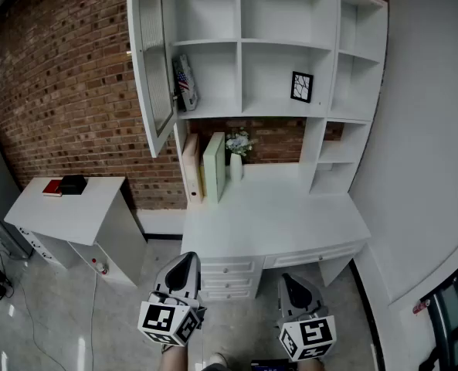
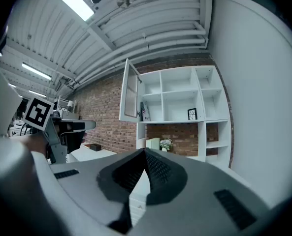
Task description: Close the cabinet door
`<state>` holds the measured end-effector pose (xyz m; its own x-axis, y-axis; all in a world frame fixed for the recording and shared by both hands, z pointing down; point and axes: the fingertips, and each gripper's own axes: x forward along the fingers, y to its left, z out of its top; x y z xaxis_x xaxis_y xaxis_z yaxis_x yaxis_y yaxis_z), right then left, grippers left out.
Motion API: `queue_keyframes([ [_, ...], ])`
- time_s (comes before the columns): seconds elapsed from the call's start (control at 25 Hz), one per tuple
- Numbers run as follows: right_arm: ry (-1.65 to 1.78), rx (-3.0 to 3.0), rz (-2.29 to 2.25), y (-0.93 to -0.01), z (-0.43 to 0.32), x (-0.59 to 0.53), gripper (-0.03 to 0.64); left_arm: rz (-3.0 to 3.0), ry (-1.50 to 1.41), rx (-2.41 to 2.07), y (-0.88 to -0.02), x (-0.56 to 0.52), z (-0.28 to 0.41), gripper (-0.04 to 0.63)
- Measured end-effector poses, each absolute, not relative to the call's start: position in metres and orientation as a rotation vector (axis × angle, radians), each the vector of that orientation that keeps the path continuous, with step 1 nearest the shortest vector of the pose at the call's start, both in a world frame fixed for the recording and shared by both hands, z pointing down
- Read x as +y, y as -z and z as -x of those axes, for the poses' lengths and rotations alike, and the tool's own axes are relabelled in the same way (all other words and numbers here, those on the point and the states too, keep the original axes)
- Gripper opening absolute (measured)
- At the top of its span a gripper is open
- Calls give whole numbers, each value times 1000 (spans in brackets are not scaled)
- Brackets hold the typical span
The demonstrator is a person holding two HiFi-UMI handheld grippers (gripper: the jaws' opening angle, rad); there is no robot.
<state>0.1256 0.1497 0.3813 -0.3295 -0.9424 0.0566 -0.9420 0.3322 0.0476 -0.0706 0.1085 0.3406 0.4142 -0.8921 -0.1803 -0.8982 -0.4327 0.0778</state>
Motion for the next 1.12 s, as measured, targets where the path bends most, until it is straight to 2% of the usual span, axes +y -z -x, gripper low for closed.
queue_keyframes([
  [0.32,20,-2558,-1756,-369,-114,157,1,2608,-310,1683,-341,119,80,14],
  [0.52,-199,-2735,-1726,-368,-111,147,1,2611,-307,1738,-350,109,94,13],
  [0.64,-159,-2690,-1701,-376,-108,127,1,2612,-325,1763,-354,93,104,13],
  [0.84,-88,-2604,-1706,-386,-104,74,1,2596,-343,1793,-361,42,117,14],
  [1.12,-66,-2641,-1654,-372,-75,-33,1,2572,-385,1790,-351,-81,136,14],
])
